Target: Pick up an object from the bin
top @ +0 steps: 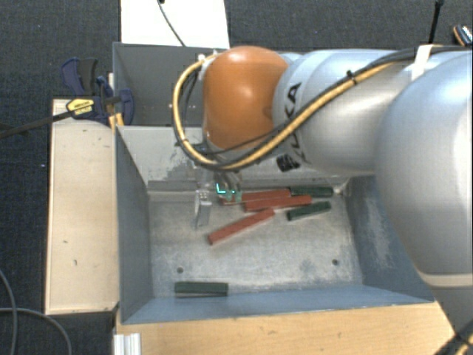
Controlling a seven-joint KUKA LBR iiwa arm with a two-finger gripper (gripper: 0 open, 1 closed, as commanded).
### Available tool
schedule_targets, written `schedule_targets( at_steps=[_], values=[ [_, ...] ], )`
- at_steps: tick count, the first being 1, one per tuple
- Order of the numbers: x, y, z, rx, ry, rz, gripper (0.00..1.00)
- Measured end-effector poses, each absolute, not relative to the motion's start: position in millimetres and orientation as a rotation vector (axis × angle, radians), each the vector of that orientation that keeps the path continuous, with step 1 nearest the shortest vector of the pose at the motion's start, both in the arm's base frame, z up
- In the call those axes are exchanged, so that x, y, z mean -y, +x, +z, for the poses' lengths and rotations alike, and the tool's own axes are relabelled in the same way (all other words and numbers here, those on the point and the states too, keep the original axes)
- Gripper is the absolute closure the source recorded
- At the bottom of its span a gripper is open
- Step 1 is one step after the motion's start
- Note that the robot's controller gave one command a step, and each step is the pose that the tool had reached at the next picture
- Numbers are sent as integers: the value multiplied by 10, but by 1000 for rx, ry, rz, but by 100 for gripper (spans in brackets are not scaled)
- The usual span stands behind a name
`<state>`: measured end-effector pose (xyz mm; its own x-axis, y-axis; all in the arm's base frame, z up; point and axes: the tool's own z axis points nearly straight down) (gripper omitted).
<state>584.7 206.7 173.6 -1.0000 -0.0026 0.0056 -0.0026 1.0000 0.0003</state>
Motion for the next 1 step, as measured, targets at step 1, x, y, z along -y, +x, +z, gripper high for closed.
schedule_targets(
  at_steps=[1],
  values=[
    [-1491, 5520, 758, 3127, -222, 5, 0]
  ],
)
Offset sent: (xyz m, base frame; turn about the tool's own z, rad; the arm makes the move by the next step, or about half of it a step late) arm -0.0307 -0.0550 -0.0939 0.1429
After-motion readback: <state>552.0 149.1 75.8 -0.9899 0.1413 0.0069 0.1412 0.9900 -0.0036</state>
